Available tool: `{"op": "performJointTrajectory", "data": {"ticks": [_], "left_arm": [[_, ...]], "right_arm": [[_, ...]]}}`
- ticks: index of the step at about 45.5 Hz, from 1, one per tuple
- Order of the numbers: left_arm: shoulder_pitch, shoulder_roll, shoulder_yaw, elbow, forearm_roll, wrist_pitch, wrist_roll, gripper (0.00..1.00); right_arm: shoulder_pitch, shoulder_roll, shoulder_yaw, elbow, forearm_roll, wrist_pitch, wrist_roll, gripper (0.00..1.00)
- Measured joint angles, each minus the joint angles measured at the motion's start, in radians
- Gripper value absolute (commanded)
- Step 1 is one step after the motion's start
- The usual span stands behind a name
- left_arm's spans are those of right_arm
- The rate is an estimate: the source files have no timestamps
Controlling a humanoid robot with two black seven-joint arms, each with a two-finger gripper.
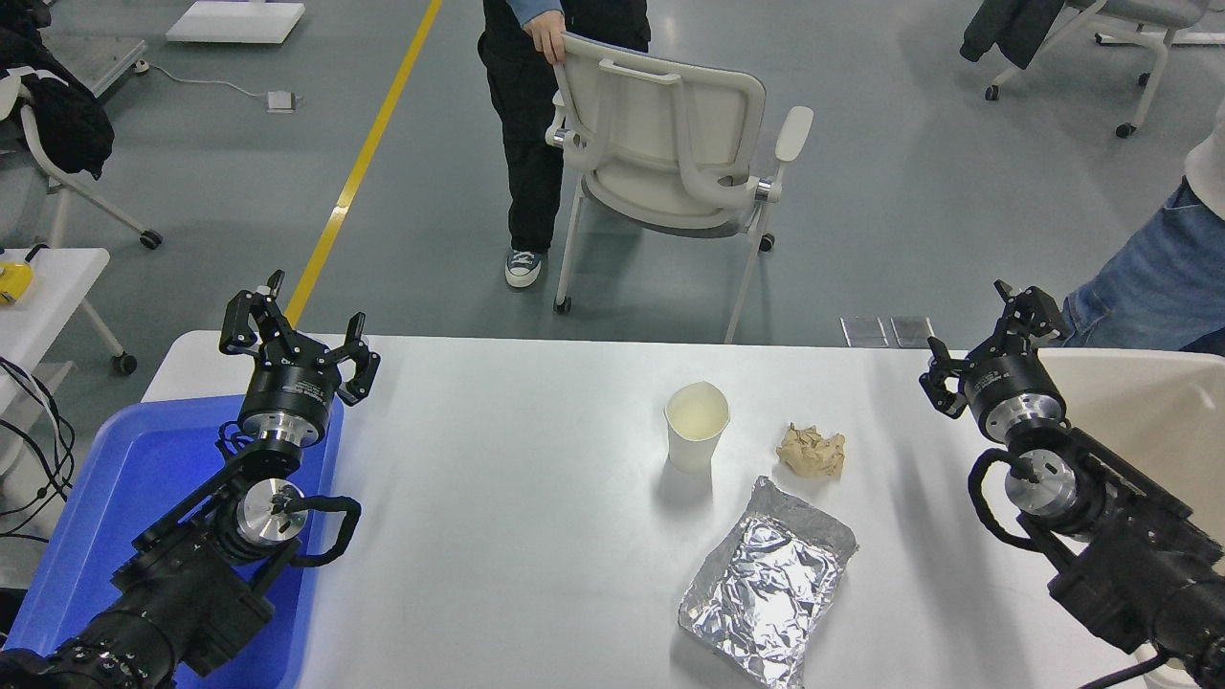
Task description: Dispose of the paper cup in the dustbin
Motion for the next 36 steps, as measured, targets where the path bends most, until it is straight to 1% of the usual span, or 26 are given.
{"op": "performJointTrajectory", "data": {"ticks": [21, 36], "left_arm": [[0.001, 0.0, 0.001, 0.0, 0.0, 0.0, 0.0, 1.0], [0.001, 0.001, 0.001, 0.0, 0.0, 0.0, 0.0, 1.0]], "right_arm": [[0.001, 0.007, -0.004, 0.003, -0.002, 0.001, 0.0, 1.0], [0.004, 0.006, -0.049, 0.014, -0.004, 0.003, 0.0, 1.0]]}}
